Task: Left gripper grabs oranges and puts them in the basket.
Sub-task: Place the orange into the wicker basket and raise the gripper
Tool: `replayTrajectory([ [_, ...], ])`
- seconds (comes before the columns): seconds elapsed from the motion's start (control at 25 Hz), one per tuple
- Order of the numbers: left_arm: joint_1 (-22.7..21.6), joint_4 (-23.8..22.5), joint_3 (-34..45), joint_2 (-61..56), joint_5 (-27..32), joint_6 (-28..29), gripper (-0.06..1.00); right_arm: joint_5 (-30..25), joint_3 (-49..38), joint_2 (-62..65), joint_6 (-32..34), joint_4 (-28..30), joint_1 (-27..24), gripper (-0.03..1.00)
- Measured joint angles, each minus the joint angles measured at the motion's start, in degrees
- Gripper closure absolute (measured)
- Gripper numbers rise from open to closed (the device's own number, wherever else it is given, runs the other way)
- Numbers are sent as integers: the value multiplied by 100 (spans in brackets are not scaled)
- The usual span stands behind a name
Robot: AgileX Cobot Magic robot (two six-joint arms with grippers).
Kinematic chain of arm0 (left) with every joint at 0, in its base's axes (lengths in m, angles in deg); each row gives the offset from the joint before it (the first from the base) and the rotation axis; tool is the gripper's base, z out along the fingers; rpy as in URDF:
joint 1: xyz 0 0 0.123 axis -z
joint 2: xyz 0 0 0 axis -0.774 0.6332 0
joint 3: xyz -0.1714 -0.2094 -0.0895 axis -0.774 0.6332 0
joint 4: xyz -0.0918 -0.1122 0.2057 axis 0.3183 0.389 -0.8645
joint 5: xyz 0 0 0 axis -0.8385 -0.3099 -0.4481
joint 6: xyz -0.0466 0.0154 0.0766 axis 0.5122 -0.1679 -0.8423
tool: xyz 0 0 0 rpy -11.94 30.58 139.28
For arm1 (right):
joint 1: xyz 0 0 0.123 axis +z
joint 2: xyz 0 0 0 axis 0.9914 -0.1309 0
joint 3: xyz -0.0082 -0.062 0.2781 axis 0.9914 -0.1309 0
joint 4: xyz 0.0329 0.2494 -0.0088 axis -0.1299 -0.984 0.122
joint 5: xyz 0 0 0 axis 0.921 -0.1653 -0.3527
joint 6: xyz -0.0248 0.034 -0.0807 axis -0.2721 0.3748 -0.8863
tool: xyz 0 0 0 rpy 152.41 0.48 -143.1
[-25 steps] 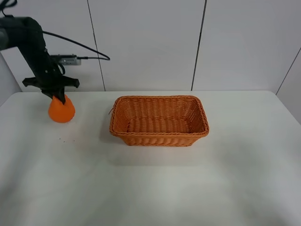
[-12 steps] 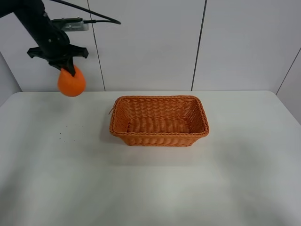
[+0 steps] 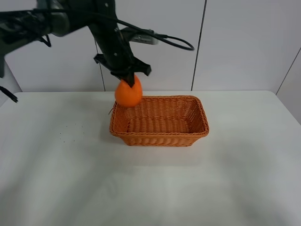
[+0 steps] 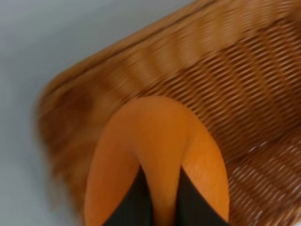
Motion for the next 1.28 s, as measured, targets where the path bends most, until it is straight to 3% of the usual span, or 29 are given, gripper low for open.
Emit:
replayTrajectory([
  [0.2, 379, -7, -27, 603, -813, 83, 81, 0, 0, 0, 0, 0, 0, 27],
  [0.44, 413, -12, -27, 1253, -994, 275, 80, 0, 0, 0, 0, 0, 0, 27],
  [0.56, 413, 15, -7, 1327, -973, 414, 63, 0, 0, 0, 0, 0, 0, 27],
  [0.68, 413, 65, 0, 1321, -914, 550, 30, 0, 0, 0, 0, 0, 0, 27],
  [0.76, 413, 65, 0, 1321, -845, 586, 18, 0, 0, 0, 0, 0, 0, 27],
  [0.92, 413, 65, -29, 1298, -758, 603, 11, 0, 0, 0, 0, 0, 0, 27],
  [1.28, 413, -46, -464, 538, -331, 459, 11, 0, 0, 0, 0, 0, 0, 27],
])
